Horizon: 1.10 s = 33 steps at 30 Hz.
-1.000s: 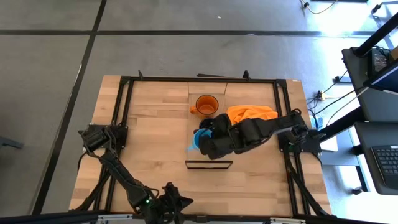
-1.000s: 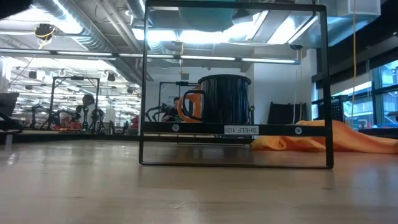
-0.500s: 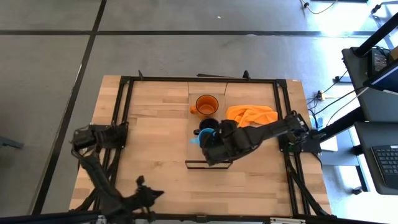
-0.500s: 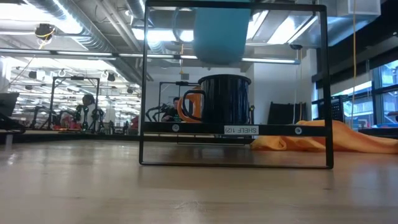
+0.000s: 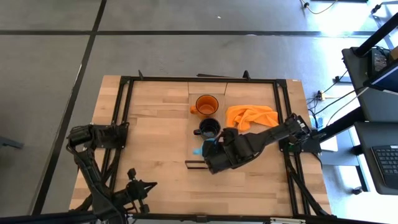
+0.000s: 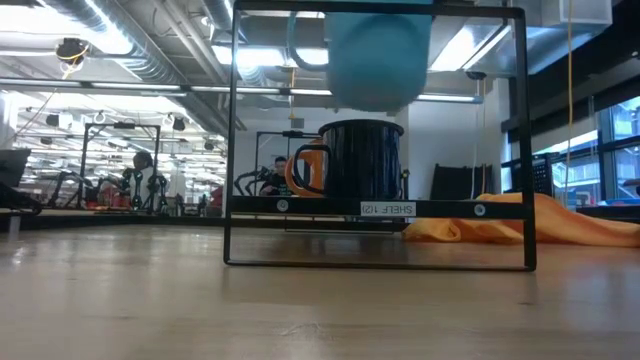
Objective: Stack small to large cups/mugs on shelf
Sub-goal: Put the blue mug on the shelf
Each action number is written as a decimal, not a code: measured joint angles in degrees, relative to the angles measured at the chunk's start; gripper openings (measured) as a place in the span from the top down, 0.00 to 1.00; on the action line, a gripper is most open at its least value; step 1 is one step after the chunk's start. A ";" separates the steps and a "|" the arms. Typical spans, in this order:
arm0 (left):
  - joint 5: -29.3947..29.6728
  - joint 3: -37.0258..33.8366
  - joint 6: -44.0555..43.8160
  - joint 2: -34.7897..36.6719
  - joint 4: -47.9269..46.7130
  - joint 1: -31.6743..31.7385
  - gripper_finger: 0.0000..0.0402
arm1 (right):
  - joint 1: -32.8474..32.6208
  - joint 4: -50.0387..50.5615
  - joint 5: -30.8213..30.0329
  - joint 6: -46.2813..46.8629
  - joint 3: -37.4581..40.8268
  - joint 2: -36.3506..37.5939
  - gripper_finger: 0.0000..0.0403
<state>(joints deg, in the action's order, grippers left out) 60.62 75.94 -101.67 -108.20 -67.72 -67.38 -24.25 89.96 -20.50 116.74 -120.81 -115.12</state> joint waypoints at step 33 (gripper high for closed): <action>-0.29 0.00 0.89 0.00 0.94 -0.02 1.00 | 1.53 -13.98 3.59 -1.59 15.52 -0.01 0.96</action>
<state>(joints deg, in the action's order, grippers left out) 60.34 75.94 -100.77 -108.20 -66.78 -67.40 -22.72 75.98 -16.91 115.15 -105.30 -115.13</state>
